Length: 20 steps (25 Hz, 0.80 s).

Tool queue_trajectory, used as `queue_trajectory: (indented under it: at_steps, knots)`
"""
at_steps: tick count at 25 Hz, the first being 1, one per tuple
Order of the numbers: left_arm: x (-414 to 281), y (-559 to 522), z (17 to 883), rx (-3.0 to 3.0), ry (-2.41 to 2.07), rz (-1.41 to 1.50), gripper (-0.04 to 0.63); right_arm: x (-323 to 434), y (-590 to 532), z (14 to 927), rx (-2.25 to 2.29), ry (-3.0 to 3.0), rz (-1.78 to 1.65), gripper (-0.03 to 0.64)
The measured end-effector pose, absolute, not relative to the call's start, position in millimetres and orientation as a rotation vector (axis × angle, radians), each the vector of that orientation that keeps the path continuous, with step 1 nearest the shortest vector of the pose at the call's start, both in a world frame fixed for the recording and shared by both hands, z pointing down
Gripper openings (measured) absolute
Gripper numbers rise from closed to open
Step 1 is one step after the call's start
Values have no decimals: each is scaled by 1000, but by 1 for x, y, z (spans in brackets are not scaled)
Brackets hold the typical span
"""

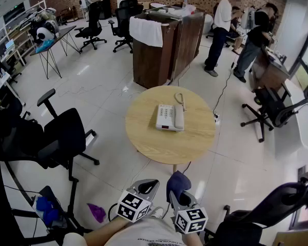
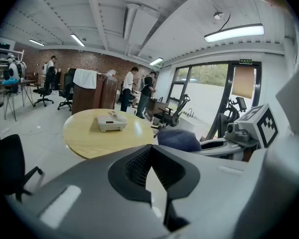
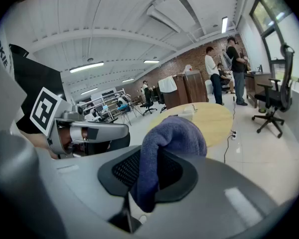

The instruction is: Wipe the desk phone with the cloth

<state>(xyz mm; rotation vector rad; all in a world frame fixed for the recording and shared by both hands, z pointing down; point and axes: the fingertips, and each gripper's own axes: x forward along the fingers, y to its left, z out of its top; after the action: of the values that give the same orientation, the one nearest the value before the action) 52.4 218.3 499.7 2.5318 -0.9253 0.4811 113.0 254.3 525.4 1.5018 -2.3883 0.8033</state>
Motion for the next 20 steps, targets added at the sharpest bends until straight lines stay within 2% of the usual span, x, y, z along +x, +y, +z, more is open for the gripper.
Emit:
queue_trajectory:
  at_steps: [9, 20]
  knots:
    - [68, 212, 496, 2509, -992, 447, -9, 137, 239, 518, 1454, -2426, 751, 67]
    - [89, 185, 505, 2508, -965, 418, -9, 132, 206, 512, 1417, -2451, 711, 67]
